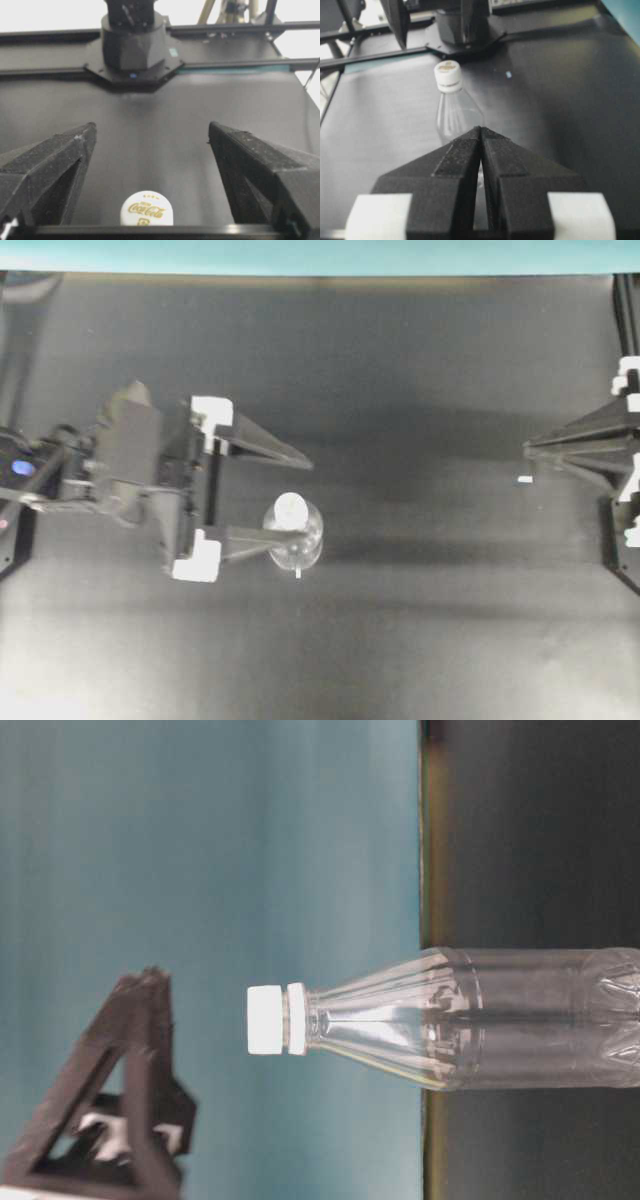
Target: Open the bottle cap by holding the bottle with the left arm and twisting the cap with the right arm.
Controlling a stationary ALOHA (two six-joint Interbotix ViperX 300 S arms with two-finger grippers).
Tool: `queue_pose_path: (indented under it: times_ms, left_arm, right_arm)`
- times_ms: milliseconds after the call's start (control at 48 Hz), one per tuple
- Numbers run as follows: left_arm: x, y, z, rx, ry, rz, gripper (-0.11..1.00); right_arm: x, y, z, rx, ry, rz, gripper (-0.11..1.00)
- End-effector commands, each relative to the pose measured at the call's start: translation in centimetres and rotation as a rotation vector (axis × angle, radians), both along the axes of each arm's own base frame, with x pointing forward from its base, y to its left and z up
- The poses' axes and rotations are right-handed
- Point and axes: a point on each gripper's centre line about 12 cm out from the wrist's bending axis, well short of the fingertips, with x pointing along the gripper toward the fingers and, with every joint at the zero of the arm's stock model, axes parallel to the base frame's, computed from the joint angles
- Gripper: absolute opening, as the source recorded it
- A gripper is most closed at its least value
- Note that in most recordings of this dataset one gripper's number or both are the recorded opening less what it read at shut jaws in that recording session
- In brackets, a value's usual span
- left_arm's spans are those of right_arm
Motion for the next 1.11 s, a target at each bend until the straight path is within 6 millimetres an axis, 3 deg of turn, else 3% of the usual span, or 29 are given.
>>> queue_pose_path:
  times_ms: [0,438,709,855,1084]
  left_arm:
    - [0.4,0.2,-0.9,-0.002,-0.007,0.002,0.96]
    - [2.3,-0.7,-9.5,-0.116,0.101,-0.028,0.96]
    - [2.2,-0.6,-14.3,-0.121,0.241,-0.014,0.96]
    - [1.9,0.4,-16.1,-0.127,0.296,0.015,0.96]
    - [2.0,0.1,-17.8,-0.126,0.341,0.012,0.96]
  right_arm:
    - [-0.1,0.0,1.2,0.034,-0.013,-0.006,0.0]
    - [0.1,0.0,1.1,0.159,0.028,-0.024,0.0]
    - [0.2,0.0,1.0,0.166,0.063,-0.025,0.0]
    - [0.5,0.1,0.9,0.183,0.099,-0.027,0.0]
    - [1.3,0.9,0.6,0.195,0.223,-0.002,0.0]
